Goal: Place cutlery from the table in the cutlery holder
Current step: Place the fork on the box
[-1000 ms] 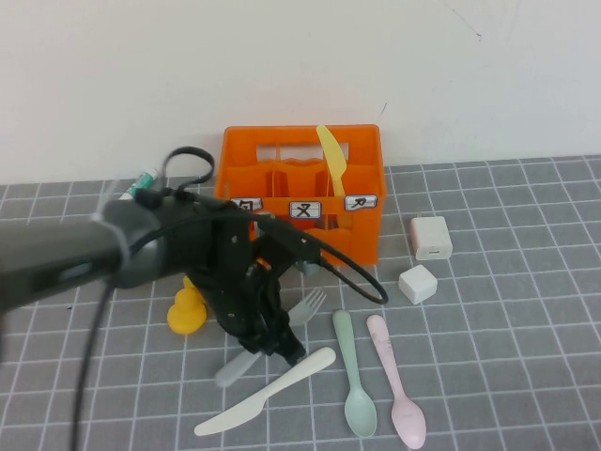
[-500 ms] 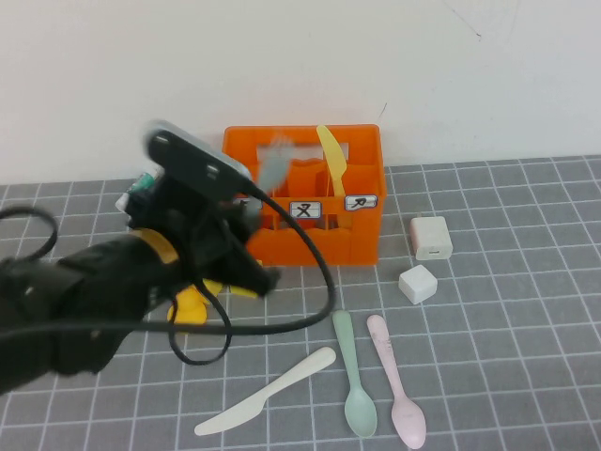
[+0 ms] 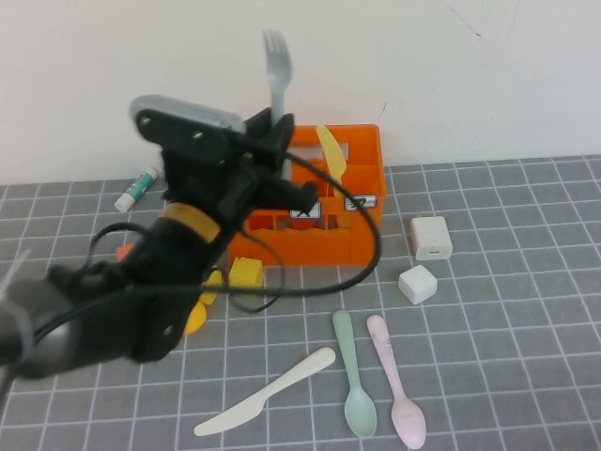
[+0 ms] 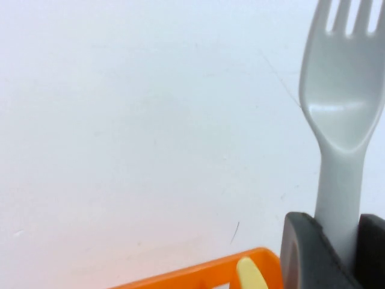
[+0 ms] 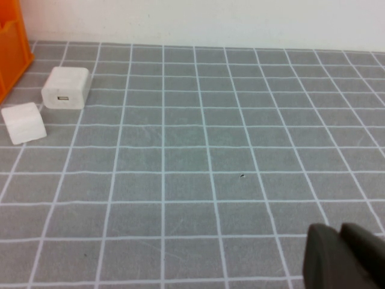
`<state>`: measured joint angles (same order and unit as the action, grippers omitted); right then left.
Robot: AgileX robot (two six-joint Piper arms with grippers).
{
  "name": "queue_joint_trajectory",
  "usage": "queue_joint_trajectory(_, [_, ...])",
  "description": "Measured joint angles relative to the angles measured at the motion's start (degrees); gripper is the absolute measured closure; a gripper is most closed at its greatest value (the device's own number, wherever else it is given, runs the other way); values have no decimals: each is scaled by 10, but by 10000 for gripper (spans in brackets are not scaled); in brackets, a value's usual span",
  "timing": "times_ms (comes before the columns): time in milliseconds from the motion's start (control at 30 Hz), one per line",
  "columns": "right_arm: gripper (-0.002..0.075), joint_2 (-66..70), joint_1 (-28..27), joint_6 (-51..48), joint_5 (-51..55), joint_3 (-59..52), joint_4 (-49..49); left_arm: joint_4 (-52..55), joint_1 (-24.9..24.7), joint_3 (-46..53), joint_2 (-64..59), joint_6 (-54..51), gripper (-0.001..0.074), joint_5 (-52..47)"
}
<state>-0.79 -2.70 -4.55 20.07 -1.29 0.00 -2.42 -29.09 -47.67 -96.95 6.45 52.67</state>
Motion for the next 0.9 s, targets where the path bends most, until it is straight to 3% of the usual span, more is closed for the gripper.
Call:
queue_joint_trajectory(333, [696, 0, 0, 0, 0, 0, 0, 19, 8, -128, -141, 6, 610, 9])
queue_joint_trajectory(600, [696, 0, 0, 0, 0, 0, 0, 24, 22, -159, -184, 15, 604, -15])
queue_joint_trajectory(800, [696, 0, 0, 0, 0, 0, 0, 31, 30, -160, -186, 21, 432, -59])
queue_joint_trajectory(900, [696, 0, 0, 0, 0, 0, 0, 50, 32, -160, -169, 36, 383, -133])
